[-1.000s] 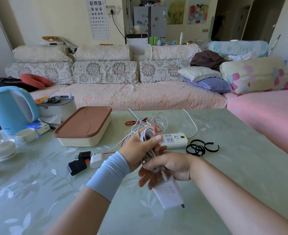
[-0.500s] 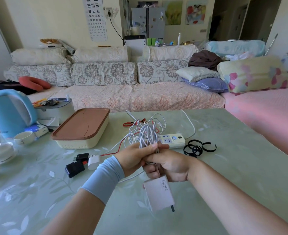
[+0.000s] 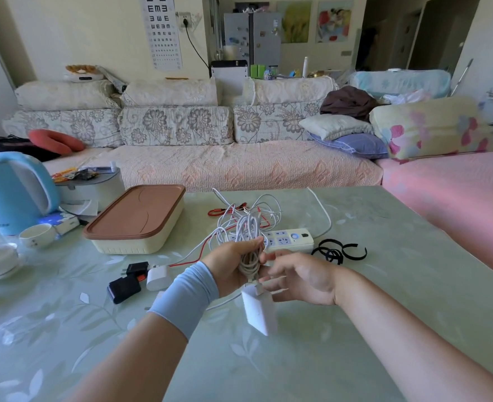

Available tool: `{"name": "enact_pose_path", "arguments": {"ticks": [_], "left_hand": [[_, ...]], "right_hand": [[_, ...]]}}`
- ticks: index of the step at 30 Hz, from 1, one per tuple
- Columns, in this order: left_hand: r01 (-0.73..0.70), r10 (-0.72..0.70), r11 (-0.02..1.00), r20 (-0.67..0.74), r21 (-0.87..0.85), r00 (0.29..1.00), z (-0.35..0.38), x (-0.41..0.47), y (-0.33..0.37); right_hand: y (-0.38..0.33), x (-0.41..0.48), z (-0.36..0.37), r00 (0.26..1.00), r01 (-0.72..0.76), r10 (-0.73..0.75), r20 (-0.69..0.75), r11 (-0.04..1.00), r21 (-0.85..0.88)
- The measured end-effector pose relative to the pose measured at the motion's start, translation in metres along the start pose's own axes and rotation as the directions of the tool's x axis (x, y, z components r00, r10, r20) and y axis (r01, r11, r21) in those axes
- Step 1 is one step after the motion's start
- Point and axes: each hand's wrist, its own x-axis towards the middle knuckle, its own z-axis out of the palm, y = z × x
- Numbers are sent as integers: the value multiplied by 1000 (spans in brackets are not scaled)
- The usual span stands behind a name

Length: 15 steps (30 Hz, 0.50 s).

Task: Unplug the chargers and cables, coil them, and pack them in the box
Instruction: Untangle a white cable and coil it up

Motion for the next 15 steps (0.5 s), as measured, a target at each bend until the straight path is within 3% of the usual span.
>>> {"name": "enact_pose_path", "arguments": {"ticks": [4, 8, 12, 15], "left_hand": [[7, -10, 991, 20, 135, 1000, 8, 8, -3], [-11, -13, 932, 65, 363, 998, 17, 9, 1], [-36, 28, 773, 22, 633, 999, 33, 18, 4], [-64, 163, 532, -29, 845, 986, 41, 31, 1]], "right_hand": [[1, -1, 5, 944, 193, -250, -217, 948, -253], [-10, -2, 2, 767, 370, -514, -383, 843, -390], [-23, -1, -6, 561, 211, -694, -450, 646, -733], [-27, 2, -16, 526, 179, -705, -476, 639, -748]]}}
